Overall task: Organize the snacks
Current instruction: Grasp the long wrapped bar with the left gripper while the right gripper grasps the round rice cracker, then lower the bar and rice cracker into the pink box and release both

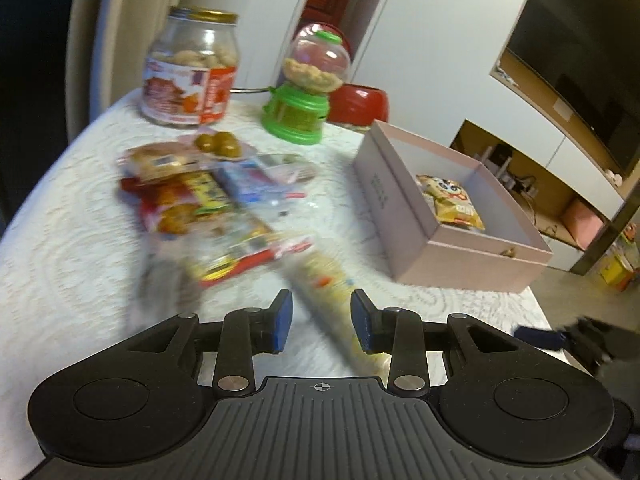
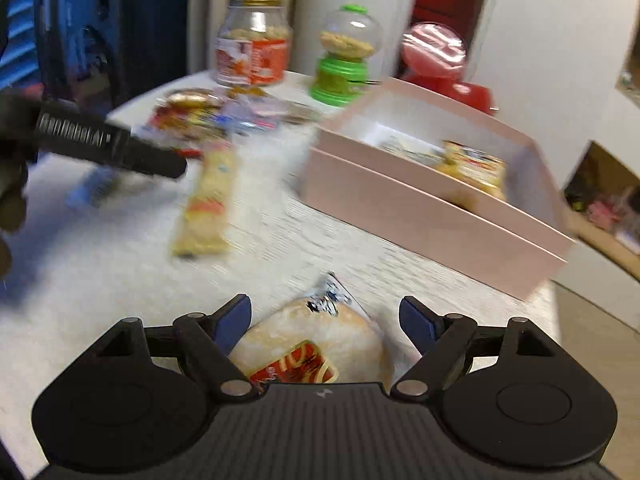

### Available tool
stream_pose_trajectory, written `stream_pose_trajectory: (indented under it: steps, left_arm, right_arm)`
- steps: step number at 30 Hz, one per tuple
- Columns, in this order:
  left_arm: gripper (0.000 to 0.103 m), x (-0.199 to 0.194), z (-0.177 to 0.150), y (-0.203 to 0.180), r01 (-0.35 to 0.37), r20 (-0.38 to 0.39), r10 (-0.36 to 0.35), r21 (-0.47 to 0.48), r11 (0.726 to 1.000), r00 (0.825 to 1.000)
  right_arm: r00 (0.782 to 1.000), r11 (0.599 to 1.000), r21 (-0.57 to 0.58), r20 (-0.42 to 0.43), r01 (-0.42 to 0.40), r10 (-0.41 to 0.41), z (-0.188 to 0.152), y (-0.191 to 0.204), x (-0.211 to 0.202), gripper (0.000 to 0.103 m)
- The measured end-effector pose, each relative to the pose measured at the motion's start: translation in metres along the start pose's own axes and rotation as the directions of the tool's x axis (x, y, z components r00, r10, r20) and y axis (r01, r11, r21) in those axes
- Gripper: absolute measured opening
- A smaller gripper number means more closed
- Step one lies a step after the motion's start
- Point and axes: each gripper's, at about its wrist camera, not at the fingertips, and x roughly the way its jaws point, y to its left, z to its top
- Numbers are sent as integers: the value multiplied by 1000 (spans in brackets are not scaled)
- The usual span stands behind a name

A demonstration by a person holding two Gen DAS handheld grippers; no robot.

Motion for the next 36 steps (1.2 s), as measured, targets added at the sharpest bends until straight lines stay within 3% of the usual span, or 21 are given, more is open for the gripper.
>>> stream_pose_trajectory:
  steps: [2, 4, 9, 13, 16, 20, 26, 29, 32, 36]
  left_arm:
    - [38, 13, 2, -8, -21, -16, 21, 7, 1000, 1000]
    - [43, 24, 2, -17, -37, -8, 37, 28, 999, 999]
    - [45, 45, -2, -36, -80, -11, 82, 124, 989, 997]
    - [36, 35, -9, -42, -52, -29, 59, 196, 979, 998]
    - [35, 17, -19, -37, 1, -52, 9, 190, 982, 999]
    - [35, -5, -37, -35, -25, -40, 34, 207, 978, 999]
    - [35, -15, -43, -27, -61, -32, 68, 191, 980, 997]
    - [35, -15, -45, -28, -68, -32, 75, 195, 978, 997]
    - [35, -15, -46, -29, -70, -32, 78, 198, 978, 996]
    - [35, -16, -47, -32, -54, -42, 64, 197, 979, 997]
  right_arm:
    - [1000, 999, 39, 0, 27, -27, -6, -13, -7, 82]
    - [1000, 996, 88, 16, 18, -20, -13, -22, -19, 82]
    - [1000, 973, 230, 30, -7, 0, -30, -35, -40, 83]
    - [1000, 950, 311, 3, 5, -6, -46, -46, -46, 83]
    - [998, 941, 332, 0, -62, 65, -52, -47, -52, 83]
    - [985, 924, 348, -4, -160, 173, -47, -39, -38, 84]
    - [994, 933, 343, 9, -110, 113, -19, -26, -6, 91]
    - [998, 959, 280, -12, -48, 54, -9, -14, 5, 91]
    - [1000, 980, 200, -13, -11, 14, -14, -9, 5, 92]
    - [1000, 975, 222, -1, -2, 3, -25, -29, -1, 93]
